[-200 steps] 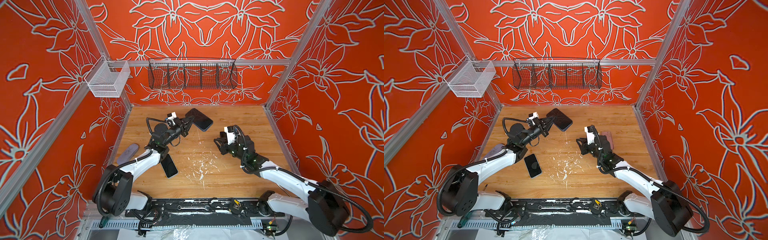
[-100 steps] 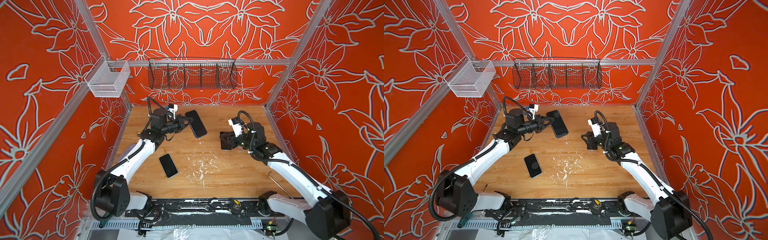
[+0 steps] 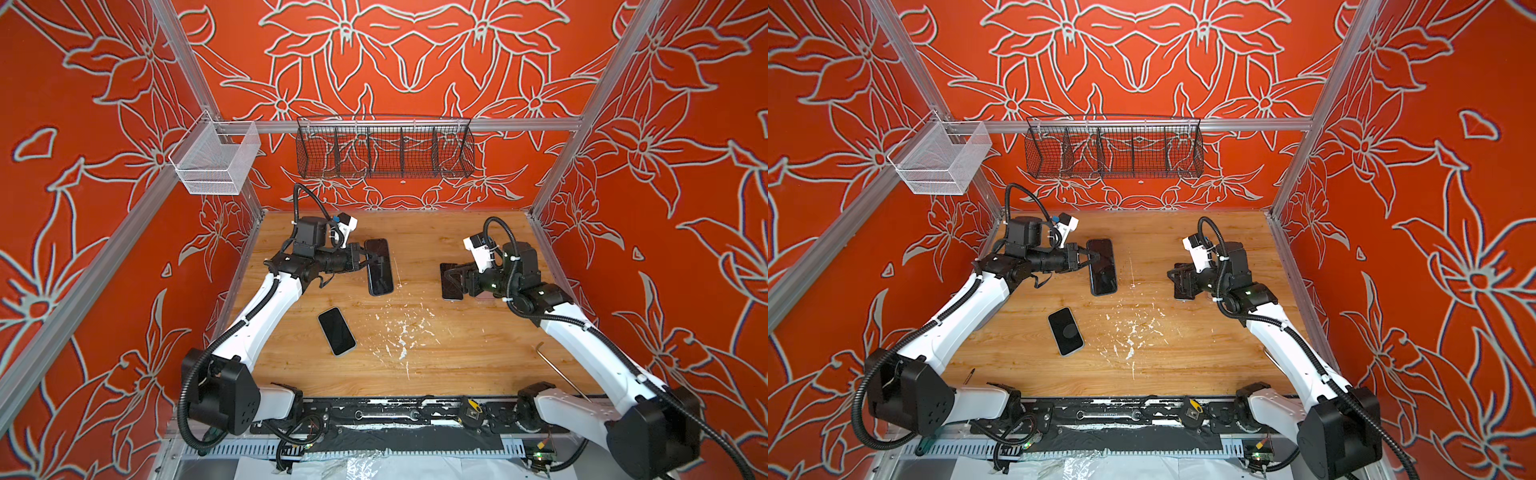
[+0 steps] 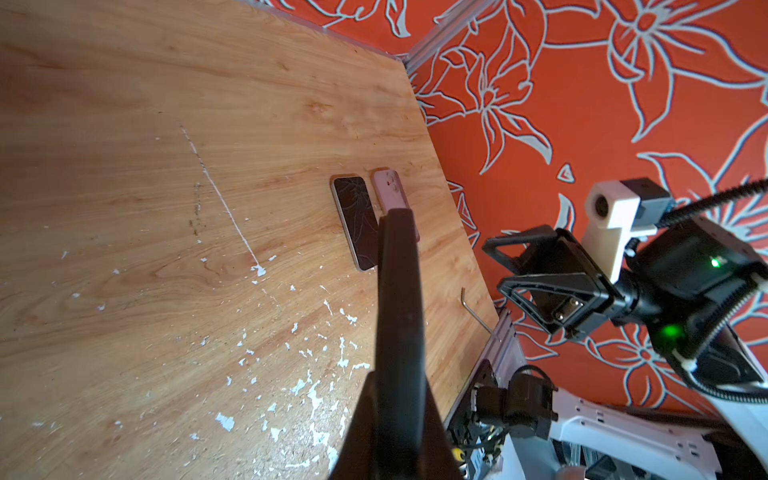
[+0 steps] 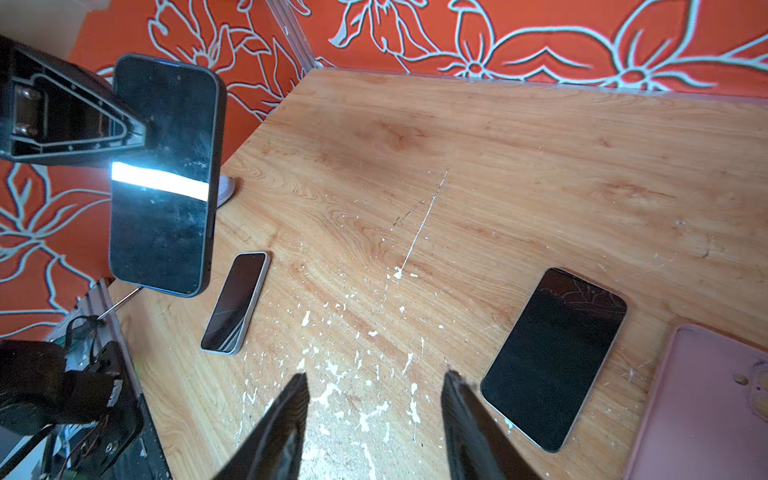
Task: Take the phone out of the phone case
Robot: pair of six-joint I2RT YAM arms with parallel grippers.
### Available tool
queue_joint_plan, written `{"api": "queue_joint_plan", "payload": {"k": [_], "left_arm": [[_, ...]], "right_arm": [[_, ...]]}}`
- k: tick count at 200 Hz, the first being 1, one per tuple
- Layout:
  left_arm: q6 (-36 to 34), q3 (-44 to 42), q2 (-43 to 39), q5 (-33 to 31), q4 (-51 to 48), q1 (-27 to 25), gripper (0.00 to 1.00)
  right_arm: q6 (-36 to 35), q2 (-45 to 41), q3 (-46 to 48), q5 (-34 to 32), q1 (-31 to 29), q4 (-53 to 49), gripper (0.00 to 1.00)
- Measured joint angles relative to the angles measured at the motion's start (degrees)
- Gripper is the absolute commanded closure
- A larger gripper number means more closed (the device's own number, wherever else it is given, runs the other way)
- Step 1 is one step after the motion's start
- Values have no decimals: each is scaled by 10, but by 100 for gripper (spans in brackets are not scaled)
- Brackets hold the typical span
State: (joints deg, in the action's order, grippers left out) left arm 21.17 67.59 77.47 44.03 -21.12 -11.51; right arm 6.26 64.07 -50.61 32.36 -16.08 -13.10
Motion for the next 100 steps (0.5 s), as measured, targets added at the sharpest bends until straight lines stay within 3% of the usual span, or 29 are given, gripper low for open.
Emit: {"api": "queue_joint_plan", "payload": {"k": [30,51,100], "left_arm": [[-27,15,21,38,-14,0,100],[-37,17,29,48,-27,0,100],[-24,46,45,97,-25,-5,100]], "right_arm": [[-3,16,-19,32,0,-11,31],[-4,32,-33,52,0,-14,2],[-5,55,-39,130,-5,-17,6]]}}
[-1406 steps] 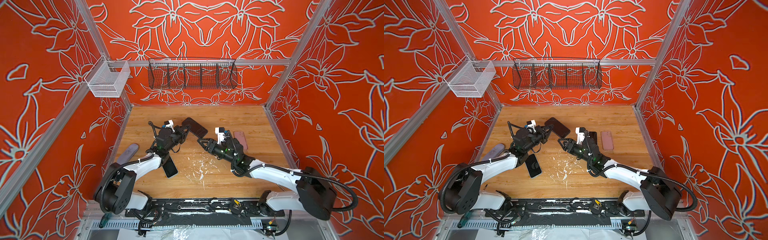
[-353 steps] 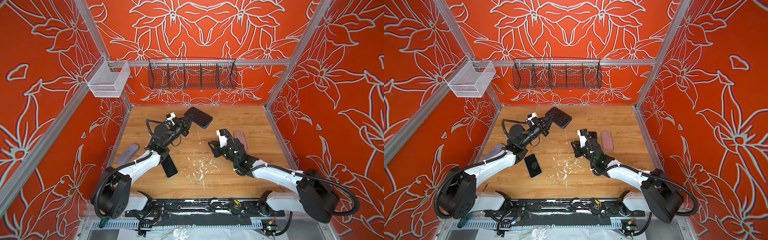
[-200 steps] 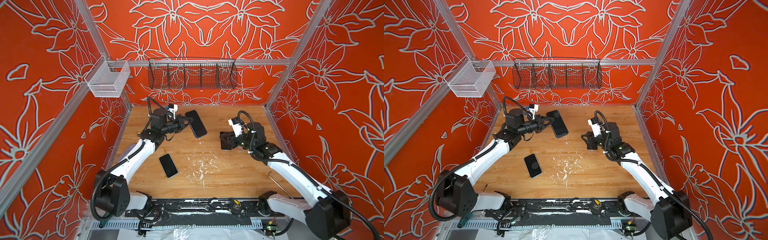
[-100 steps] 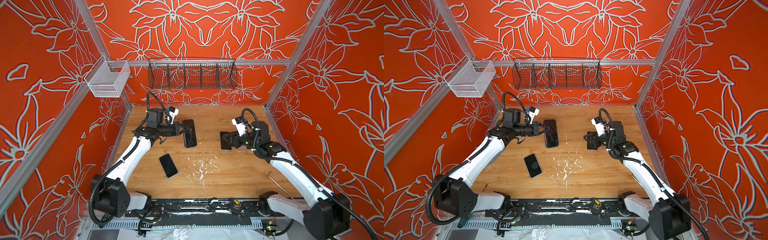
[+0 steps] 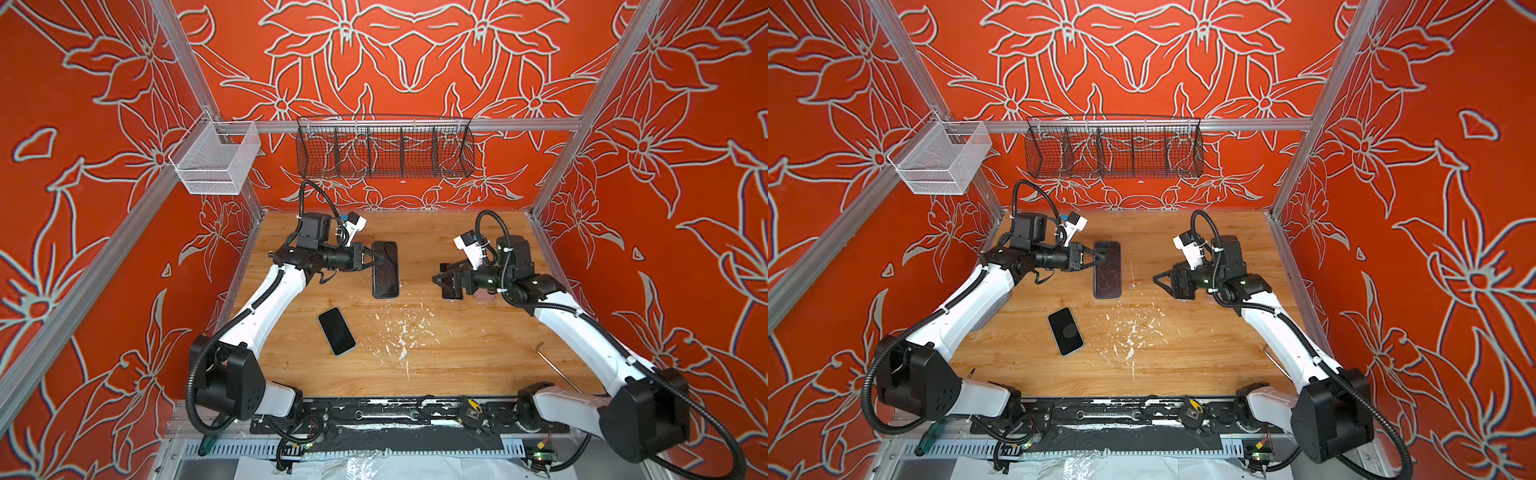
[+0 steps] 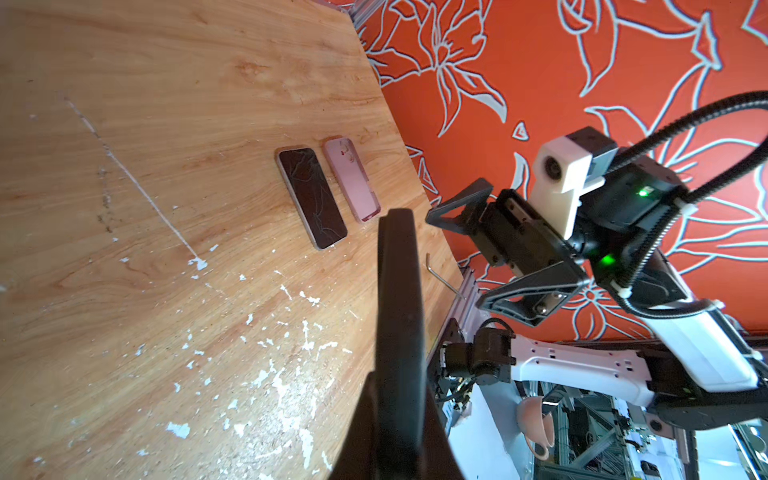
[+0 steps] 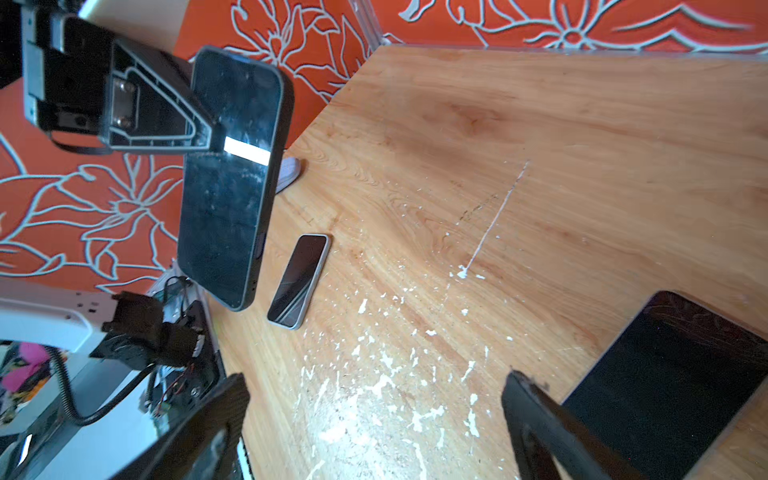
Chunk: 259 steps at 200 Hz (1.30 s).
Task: Take the phone out of the phone case
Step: 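Bring the open right gripper to the black phone held by the left gripper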
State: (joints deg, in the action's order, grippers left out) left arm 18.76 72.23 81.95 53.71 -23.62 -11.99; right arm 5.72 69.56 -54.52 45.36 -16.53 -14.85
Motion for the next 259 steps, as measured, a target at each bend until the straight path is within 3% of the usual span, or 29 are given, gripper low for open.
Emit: {"api": "queue_joint_plan", "payload": {"k": [41,93,123,259], "left_arm": [[-43,57,27,45,-19,-29,100],[-87,64,53,79,-40,-36,100],[-103,65,60,97,-49,-47,100],[-114,49,53,150,-29,-58,100]], "right_arm": [[-28,7,-28,62,-26,-39,10],[-71,26,-47,66,-100,-98,15],[-83,28,-47,64,-127,-117,26],[-64,16,-43,68,-181,-109,54]]}}
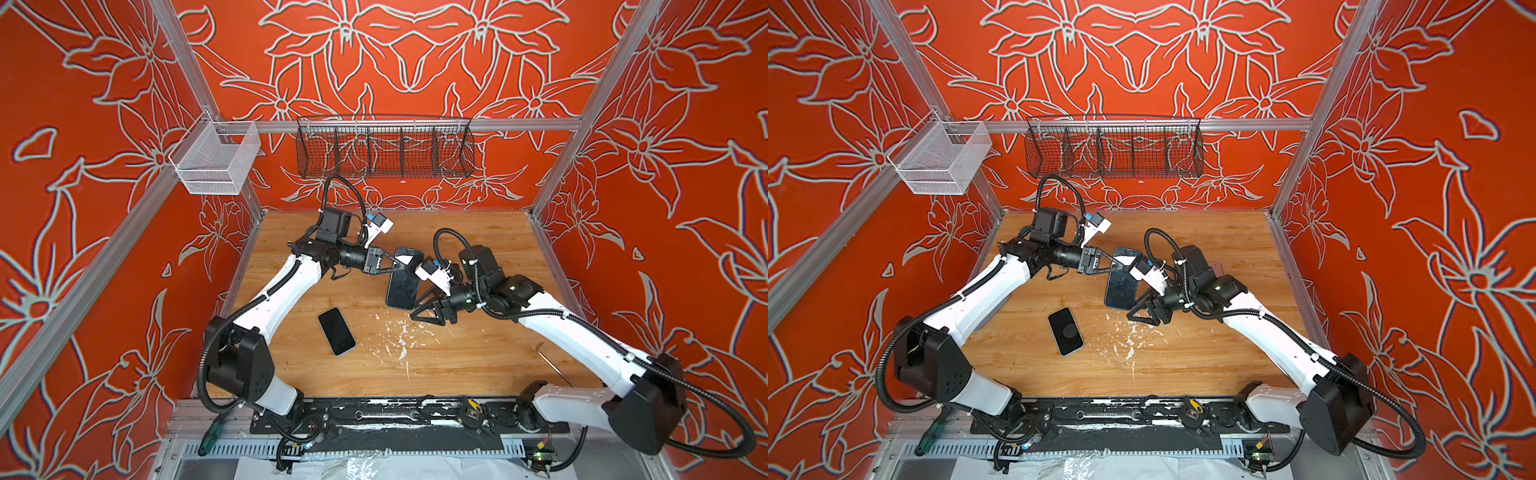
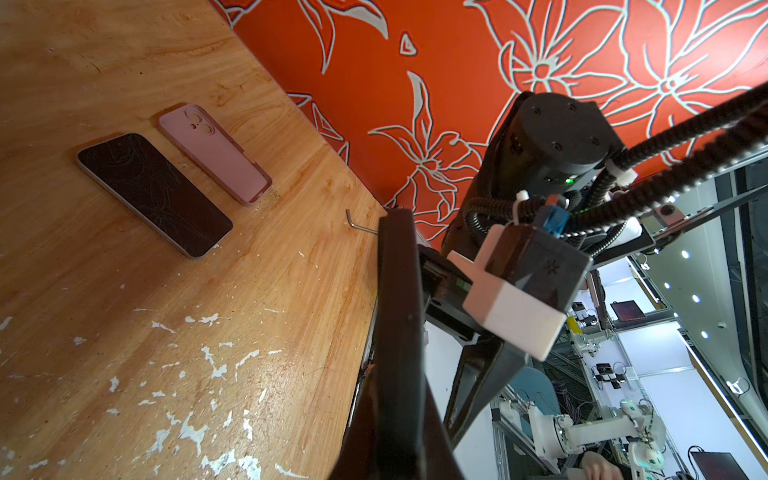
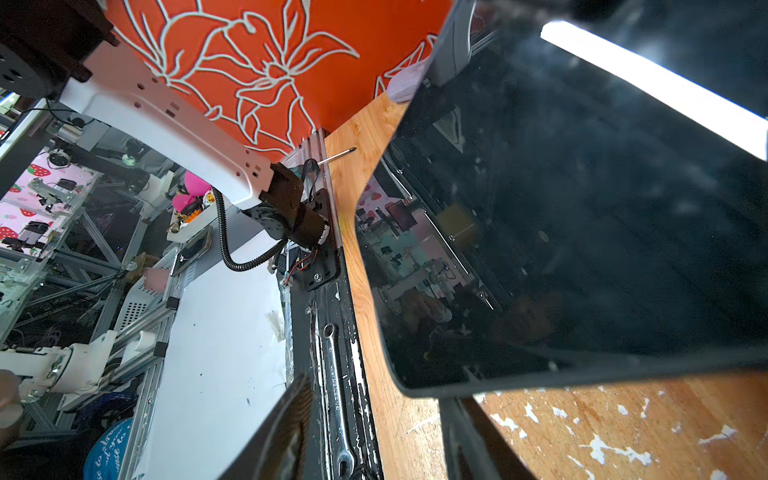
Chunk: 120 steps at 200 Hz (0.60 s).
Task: Take the phone out of the phone case
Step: 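Bring the open right gripper to the black phone held by the left gripper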
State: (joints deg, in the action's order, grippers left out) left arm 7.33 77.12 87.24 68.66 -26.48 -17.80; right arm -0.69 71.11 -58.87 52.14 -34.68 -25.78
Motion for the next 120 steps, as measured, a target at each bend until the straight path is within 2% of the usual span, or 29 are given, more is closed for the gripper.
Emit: {"api": "queue_joint_plan", "payload": {"k": [120], "left_arm": [[35,-2,-8,15,30,-2,100]], "right_arm": [[20,12,0,5,-17,14,74]]}}
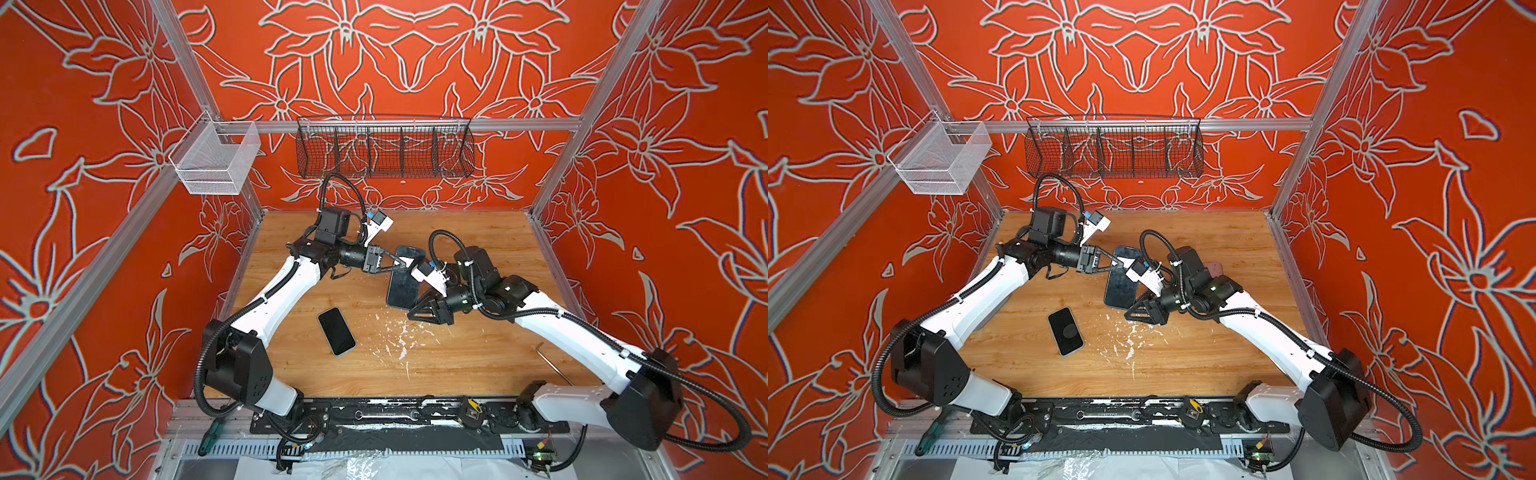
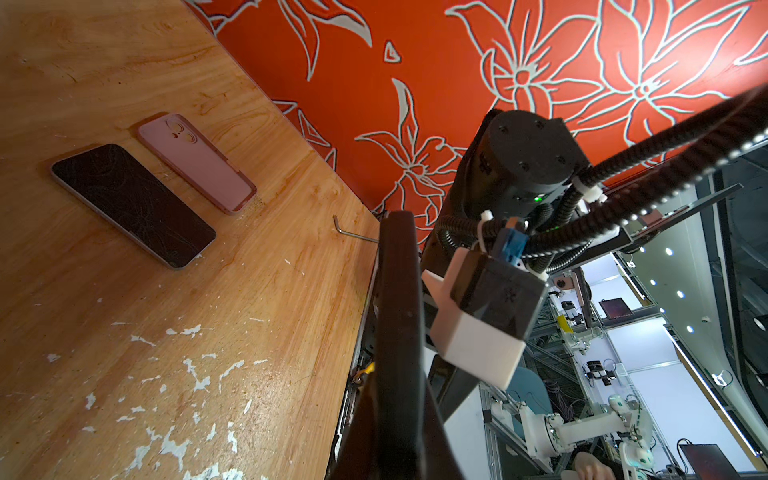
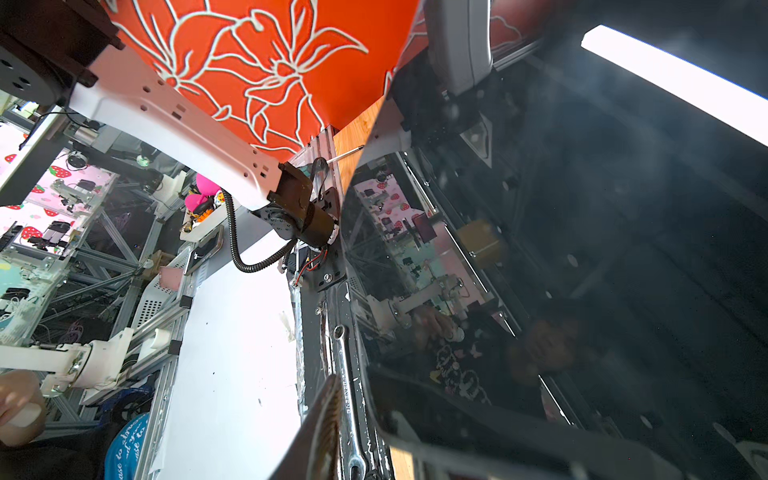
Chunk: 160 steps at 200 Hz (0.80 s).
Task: Take the phone out of the phone case
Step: 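Bring the open right gripper to the black phone held by the left gripper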
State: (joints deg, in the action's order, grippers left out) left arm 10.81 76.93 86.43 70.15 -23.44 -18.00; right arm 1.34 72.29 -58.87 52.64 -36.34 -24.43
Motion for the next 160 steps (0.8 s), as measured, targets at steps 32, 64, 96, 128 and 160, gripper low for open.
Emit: {"api": "queue_joint_plan", "payload": {"k": [32,64,96,128,160], "left_arm": [[8,0,0,3,3,0,100],[12,0,0,5,5,0,100],[17,0,0,7,16,1,100],[38,0,2,11,31,0,100],[56,-2,3,0,61,0,100]], "right_arm": [[2,0,0,0,-1,1,78],[3,0,0,0,-1,0,84],[3,-2,0,0,-1,-7,88],[3,-10,0,-2,-1,-9,91],[3,-24,0,2,-7,4,91]]}}
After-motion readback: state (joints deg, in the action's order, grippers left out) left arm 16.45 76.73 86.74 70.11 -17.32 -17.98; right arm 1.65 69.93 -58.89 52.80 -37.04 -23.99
